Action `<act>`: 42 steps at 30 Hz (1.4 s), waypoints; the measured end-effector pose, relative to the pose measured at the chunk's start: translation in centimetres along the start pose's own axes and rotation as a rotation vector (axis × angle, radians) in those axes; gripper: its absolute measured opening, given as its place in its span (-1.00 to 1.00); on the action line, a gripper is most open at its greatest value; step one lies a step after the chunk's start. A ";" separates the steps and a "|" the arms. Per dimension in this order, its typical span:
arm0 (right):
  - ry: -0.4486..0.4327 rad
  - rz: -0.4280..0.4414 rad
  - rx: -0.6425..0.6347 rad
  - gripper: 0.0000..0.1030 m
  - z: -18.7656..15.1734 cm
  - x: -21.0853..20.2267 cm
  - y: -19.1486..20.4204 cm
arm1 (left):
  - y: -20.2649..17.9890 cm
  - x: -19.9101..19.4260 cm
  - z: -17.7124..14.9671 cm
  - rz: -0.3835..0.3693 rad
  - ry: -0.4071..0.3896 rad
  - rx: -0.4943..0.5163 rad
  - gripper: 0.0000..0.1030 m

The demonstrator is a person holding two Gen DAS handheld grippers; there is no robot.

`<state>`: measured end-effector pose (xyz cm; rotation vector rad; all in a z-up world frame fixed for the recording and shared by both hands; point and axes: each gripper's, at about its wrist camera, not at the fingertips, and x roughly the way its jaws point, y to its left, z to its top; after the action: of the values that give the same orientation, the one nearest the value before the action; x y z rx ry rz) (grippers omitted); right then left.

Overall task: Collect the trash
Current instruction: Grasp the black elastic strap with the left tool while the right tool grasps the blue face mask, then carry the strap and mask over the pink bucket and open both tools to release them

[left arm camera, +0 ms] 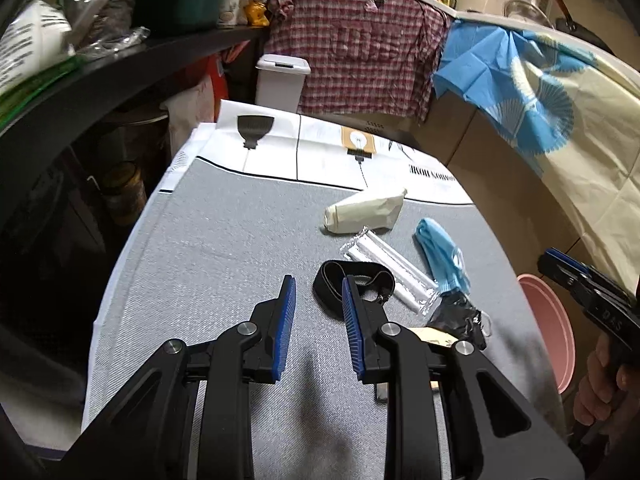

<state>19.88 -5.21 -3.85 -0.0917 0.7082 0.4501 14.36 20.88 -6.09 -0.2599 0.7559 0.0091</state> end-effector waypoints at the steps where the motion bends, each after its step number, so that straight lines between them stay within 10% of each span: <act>1: 0.007 0.002 0.000 -0.41 0.0 0.5 0.0 | -0.1 0.3 0.0 -0.005 0.005 0.001 -0.53; 21: 0.147 0.028 -0.012 -0.17 -0.1 9.2 0.6 | -0.4 5.9 0.0 -0.011 0.119 0.002 -0.54; 27: 0.163 0.040 -0.012 -0.67 -0.1 9.7 0.3 | -0.7 6.4 0.0 -0.022 0.142 0.019 -0.84; 42: 0.074 0.010 -0.005 -0.79 1.0 4.8 -0.7 | -1.1 2.5 0.7 0.012 0.065 0.047 -0.95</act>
<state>24.01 -3.88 -6.27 -0.1101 0.7806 0.4599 16.83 19.75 -7.04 -0.2114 0.8210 -0.0056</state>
